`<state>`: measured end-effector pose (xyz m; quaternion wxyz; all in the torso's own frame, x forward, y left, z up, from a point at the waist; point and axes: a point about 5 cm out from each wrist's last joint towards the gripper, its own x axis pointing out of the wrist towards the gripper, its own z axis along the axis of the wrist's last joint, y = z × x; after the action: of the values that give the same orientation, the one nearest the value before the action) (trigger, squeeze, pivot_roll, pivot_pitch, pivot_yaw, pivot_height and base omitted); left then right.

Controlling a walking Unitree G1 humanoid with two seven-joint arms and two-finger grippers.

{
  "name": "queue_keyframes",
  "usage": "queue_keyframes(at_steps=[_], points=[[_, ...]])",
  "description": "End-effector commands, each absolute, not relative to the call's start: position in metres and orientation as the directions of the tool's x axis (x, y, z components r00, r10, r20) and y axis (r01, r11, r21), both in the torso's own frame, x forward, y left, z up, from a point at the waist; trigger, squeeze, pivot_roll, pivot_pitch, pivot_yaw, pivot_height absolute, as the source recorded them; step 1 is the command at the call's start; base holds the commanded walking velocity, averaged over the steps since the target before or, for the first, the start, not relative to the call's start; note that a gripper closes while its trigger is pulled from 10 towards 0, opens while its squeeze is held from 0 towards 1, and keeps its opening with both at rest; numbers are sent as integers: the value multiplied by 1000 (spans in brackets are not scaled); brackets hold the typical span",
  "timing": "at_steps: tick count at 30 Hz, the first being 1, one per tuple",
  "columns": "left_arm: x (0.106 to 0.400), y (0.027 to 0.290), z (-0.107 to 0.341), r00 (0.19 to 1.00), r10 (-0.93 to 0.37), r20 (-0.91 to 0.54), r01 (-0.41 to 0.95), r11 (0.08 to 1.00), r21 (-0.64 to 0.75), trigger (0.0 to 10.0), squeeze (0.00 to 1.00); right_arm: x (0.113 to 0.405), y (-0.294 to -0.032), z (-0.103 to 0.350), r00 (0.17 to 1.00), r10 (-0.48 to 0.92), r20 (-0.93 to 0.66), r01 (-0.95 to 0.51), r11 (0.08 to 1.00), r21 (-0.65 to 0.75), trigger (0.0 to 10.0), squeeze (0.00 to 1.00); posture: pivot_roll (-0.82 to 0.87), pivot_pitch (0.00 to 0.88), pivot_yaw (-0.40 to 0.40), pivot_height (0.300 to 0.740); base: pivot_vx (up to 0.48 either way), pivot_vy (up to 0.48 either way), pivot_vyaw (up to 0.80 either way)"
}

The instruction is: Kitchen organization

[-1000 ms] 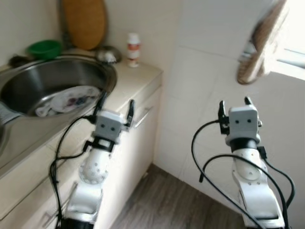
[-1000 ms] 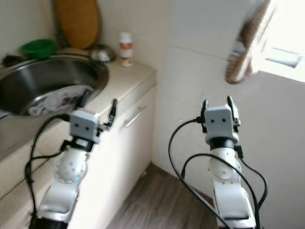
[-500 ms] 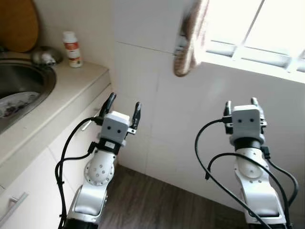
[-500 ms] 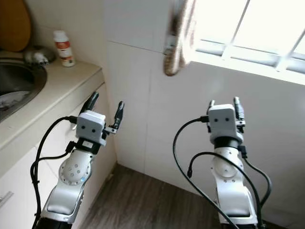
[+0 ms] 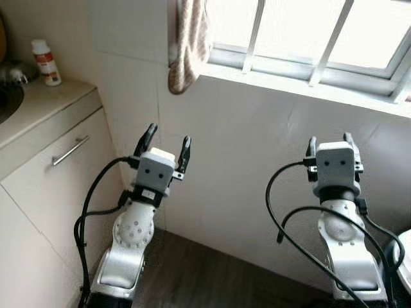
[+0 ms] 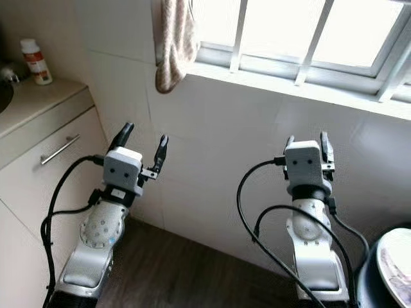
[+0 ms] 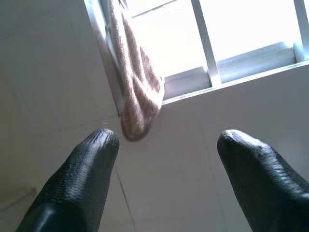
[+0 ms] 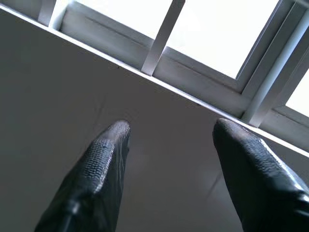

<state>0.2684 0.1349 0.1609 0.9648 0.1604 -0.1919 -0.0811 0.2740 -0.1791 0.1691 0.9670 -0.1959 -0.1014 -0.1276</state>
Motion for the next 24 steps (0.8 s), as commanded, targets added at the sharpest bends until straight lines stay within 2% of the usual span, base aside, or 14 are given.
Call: queue_keyframes(at_steps=[1, 19, 24], points=[[271, 132, 165, 907, -224, 356, 99, 936, 338, 10000, 0, 276, -185, 172, 941, -234, 246, 312, 882, -353, 10000, 0, 30, 0, -55, 740, 0, 0, 0], [271, 133, 162, 914, -230, 334, 110, 934, 341, 10000, 0, 281, -197, 158, 938, -326, 120, 347, 883, -316, 10000, 0, 28, 0, -45, 740, 0, 0, 0], [272, 133, 162, 916, -227, 330, 109, 934, 341, 10000, 0, 280, -219, 137, 890, -454, -47, 420, 856, -301, 10000, 0, 29, 0, -46, 740, 0, 0, 0]])
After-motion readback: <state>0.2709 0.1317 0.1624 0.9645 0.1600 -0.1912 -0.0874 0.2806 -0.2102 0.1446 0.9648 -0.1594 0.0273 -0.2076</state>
